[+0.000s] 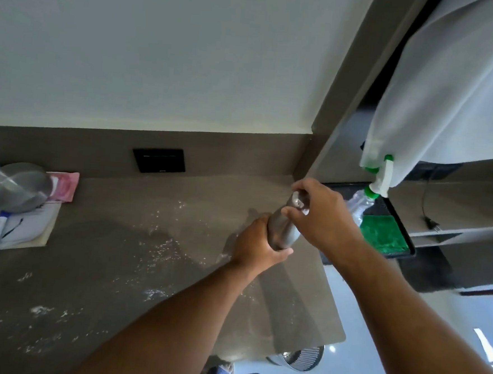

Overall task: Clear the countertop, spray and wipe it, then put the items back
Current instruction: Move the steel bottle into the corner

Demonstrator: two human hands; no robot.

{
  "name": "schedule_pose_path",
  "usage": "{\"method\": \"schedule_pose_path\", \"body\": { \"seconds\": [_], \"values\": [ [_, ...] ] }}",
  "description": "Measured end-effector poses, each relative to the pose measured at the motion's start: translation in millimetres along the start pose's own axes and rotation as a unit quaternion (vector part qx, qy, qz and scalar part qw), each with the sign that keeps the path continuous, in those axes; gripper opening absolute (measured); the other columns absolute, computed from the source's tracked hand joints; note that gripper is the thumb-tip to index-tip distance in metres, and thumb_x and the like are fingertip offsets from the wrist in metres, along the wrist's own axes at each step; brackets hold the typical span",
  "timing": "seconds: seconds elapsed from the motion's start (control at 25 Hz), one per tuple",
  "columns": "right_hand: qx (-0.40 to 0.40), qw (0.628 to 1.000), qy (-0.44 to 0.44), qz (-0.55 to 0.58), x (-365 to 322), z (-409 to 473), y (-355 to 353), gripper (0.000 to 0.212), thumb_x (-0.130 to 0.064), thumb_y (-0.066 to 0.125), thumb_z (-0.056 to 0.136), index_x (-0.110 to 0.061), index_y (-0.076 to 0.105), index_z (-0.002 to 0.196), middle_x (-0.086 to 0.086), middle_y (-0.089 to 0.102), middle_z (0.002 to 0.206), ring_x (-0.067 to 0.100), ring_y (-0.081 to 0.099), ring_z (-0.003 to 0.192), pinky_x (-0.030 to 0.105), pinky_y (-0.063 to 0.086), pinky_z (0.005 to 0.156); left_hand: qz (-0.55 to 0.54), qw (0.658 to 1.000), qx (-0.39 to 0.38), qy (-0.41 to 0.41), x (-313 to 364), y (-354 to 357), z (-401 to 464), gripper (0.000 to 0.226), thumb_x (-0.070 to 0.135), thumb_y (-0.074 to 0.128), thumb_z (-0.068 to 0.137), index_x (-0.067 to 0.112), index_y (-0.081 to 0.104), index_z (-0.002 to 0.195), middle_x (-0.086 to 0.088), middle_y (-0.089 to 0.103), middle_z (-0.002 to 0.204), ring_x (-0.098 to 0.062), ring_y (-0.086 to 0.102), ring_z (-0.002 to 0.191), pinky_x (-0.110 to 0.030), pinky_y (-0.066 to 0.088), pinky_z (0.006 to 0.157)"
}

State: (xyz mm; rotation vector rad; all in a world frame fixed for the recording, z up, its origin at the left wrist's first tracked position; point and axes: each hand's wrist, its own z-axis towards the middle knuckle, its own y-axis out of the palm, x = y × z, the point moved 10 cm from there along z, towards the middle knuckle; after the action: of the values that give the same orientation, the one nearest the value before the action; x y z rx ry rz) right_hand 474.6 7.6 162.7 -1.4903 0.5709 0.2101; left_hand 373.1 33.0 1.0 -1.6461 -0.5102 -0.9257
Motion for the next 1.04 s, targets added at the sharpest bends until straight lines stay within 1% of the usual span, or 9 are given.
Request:
{"method": "schedule_pose_path", "body": {
  "seconds": [0.08,0.2,0.28,0.36,0.48,0.6,0.76,0.84,1.04],
  "values": [
    [0.015,0.998,-0.054,0.032,-44.3,12.3,6.0,0.041,-0.027,0.077,0.082,-0.022,0.058,0.118,-0.008,0.062,0.1,0.009,0.057,0.091,0.014,0.038,0.072,0.007,0.999,0.043,-0.009,-16.4,-48.3,8.6,0.07,0.063,0.078,0.054,0.038,0.048,0.113,0.018,0.064,0.096,-0.003,0.058,0.078,-0.009,0.034,0.055],
    [-0.009,0.987,-0.135,0.09,-136.9,39.6,34.3,0.042,-0.026,0.075,0.085,-0.024,0.056,0.122,-0.011,0.059,0.103,0.005,0.056,0.092,0.006,0.035,0.071,0.009,0.993,0.118,-0.027,-60.8,-147.8,23.0,0.071,0.059,0.081,0.054,0.035,0.049,0.114,0.012,0.067,0.099,-0.01,0.065,0.086,-0.029,0.054,0.069],
    [-0.034,0.976,-0.183,0.116,-203.4,55.2,62.9,0.044,-0.023,0.073,0.086,-0.023,0.054,0.126,-0.006,0.062,0.108,0.008,0.057,0.095,0.011,0.041,0.077,0.016,0.988,0.149,-0.043,-97.4,-214.7,26.8,0.071,0.057,0.082,0.055,0.035,0.048,0.113,0.012,0.066,0.097,-0.01,0.065,0.085,-0.036,0.057,0.074],
    [-0.054,0.966,-0.22,0.123,-261.7,67.4,93.0,0.045,-0.021,0.071,0.089,-0.021,0.052,0.13,0.0,0.064,0.115,0.013,0.059,0.101,0.02,0.047,0.086,0.037,0.982,0.177,-0.059,-134.4,-273.2,26.6,0.072,0.056,0.084,0.055,0.036,0.046,0.113,0.016,0.064,0.093,-0.007,0.063,0.083,-0.032,0.056,0.071],
    [-0.082,0.961,-0.243,0.102,-330.7,87.1,140.9,0.046,-0.02,0.067,0.092,-0.018,0.05,0.135,0.004,0.063,0.121,0.018,0.06,0.106,0.024,0.047,0.087,0.053,0.975,0.193,-0.098,-191.7,-334.5,27.5,0.076,0.054,0.087,0.053,0.033,0.047,0.113,0.017,0.062,0.095,-0.007,0.063,0.085,-0.025,0.055,0.071],
    [-0.095,0.961,-0.246,0.078,-373.2,104.1,179.2,0.047,-0.018,0.066,0.093,-0.018,0.048,0.137,0.006,0.062,0.122,0.021,0.061,0.107,0.026,0.049,0.088,0.058,0.969,0.2,-0.131,-234.9,-363.4,33.7,0.077,0.053,0.089,0.052,0.028,0.048,0.112,0.014,0.062,0.095,-0.009,0.063,0.084,-0.022,0.051,0.071],
    [-0.113,0.96,-0.253,0.044,-403.4,119.8,219.4,0.044,-0.016,0.065,0.094,-0.017,0.049,0.135,0.008,0.062,0.118,0.022,0.062,0.103,0.027,0.051,0.085,0.054,0.962,0.209,-0.164,-272.5,-380.9,41.0,0.077,0.05,0.089,0.054,0.02,0.05,0.114,0.011,0.06,0.095,-0.012,0.061,0.082,-0.025,0.051,0.072],
    [-0.117,0.959,-0.257,0.027,-413.1,126.0,232.5,0.041,-0.014,0.065,0.093,-0.016,0.051,0.132,0.008,0.062,0.115,0.023,0.062,0.101,0.027,0.051,0.083,0.052,0.96,0.215,-0.172,-284.4,-381.6,42.8,0.076,0.051,0.088,0.056,0.019,0.051,0.113,0.007,0.064,0.098,-0.014,0.062,0.084,-0.026,0.052,0.073],
    [-0.122,0.956,-0.268,0.002,-424.1,134.7,245.5,0.039,-0.011,0.066,0.091,-0.012,0.055,0.128,0.011,0.063,0.113,0.024,0.061,0.102,0.024,0.042,0.078,0.01,0.952,0.246,-0.181,-291.1,-375.3,41.2,0.07,0.048,0.086,0.06,0.018,0.049,0.112,0.001,0.067,0.103,-0.019,0.066,0.091,-0.031,0.055,0.076]
  ]
}}
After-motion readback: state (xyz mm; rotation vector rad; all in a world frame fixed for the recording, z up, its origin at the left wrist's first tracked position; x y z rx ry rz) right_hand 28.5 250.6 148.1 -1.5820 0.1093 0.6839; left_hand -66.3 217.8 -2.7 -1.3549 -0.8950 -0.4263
